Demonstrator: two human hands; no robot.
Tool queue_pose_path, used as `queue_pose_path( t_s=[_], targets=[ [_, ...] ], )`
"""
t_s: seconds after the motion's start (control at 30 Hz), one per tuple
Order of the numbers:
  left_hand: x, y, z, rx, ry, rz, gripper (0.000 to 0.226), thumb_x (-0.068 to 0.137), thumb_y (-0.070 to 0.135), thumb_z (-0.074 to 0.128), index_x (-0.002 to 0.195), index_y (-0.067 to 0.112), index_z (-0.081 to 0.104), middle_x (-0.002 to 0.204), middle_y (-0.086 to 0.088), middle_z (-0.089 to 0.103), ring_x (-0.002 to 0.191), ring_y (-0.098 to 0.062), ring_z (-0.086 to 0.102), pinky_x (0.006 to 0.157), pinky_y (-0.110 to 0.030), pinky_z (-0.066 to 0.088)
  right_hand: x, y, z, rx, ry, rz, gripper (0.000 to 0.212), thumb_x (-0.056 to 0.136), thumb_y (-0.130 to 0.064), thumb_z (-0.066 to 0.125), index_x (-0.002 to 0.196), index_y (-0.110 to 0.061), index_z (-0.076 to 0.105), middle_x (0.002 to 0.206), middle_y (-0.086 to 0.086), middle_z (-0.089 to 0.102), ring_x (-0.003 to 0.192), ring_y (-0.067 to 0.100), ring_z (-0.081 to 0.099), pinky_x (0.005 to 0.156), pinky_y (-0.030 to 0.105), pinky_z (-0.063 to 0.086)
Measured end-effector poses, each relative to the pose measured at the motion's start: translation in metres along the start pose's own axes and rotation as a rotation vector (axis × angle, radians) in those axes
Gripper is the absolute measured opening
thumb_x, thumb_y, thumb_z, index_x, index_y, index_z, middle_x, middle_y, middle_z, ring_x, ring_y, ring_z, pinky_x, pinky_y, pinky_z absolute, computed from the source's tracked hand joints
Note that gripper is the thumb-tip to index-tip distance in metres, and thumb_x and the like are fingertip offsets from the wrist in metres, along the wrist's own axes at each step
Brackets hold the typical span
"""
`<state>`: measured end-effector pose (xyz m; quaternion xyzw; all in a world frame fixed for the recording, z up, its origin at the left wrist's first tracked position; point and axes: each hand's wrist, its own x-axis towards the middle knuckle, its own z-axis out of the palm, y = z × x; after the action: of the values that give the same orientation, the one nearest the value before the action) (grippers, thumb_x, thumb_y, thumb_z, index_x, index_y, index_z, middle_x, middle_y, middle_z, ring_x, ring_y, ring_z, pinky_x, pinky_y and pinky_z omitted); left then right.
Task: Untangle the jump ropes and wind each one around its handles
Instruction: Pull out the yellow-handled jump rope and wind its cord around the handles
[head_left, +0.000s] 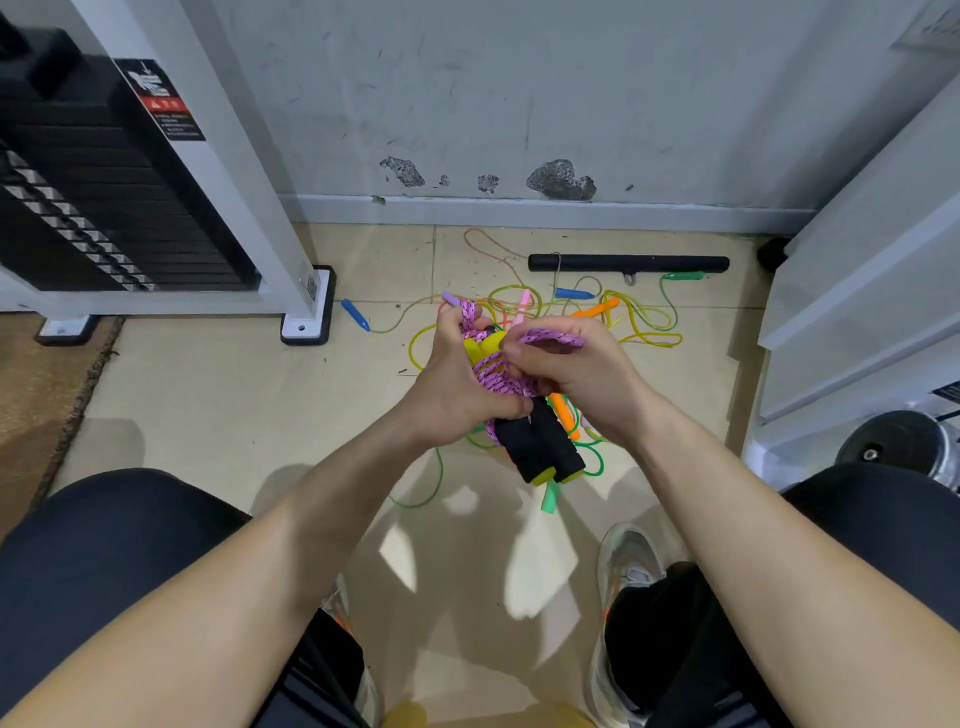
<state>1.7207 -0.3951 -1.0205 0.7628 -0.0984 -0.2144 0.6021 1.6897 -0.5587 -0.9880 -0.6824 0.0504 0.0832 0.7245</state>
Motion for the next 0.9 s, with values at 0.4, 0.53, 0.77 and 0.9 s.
queue_pose_path(
  t_s=[0.4,0.53,0.77,0.9],
  targets=[
    [-0.009,0.022,0.005,-0.472,0.037,-0.166,0.025,0.087,0.015,0.062,0.11,0.025,0.056,0.109,0.003,0.062,0.087,-0.012,0.06,0.078,-0.031,0.049,-0.003,0.013,0.018,-0.429,0.359,-0.159,0.037,0.104,-0.028,0.052,0.077,-0.007,0.065,0.069,-0.001,0.071,0.064,0.017,0.06,0.065,0.036,0.048],
    [-0.014,0.029,0.003,-0.749,-0.09,-0.208,0.016,0.093,0.016,0.053,0.093,0.021,0.067,0.113,0.001,0.065,0.097,-0.024,0.056,0.086,-0.041,0.048,-0.001,0.017,0.013,-0.576,0.406,-0.145,0.033,0.108,-0.024,0.037,0.102,-0.01,0.066,0.081,-0.008,0.066,0.08,0.011,0.059,0.073,0.032,0.045],
    [-0.009,0.031,-0.015,-0.875,-0.196,-0.252,0.034,0.088,0.033,0.054,0.118,0.017,0.057,0.114,-0.004,0.057,0.091,-0.027,0.059,0.093,-0.049,0.043,-0.008,0.013,0.02,-0.641,0.28,-0.268,0.036,0.108,-0.019,0.04,0.137,-0.025,0.06,0.115,-0.011,0.067,0.109,0.006,0.056,0.088,0.02,0.04],
    [-0.011,0.033,-0.018,-0.884,-0.225,-0.265,0.036,0.093,0.036,0.048,0.123,0.017,0.056,0.121,-0.006,0.054,0.096,-0.032,0.058,0.1,-0.058,0.041,-0.008,0.013,0.017,-0.662,0.27,-0.308,0.036,0.107,-0.017,0.041,0.136,-0.024,0.061,0.103,-0.007,0.072,0.097,0.011,0.06,0.084,0.027,0.044]
  ],
)
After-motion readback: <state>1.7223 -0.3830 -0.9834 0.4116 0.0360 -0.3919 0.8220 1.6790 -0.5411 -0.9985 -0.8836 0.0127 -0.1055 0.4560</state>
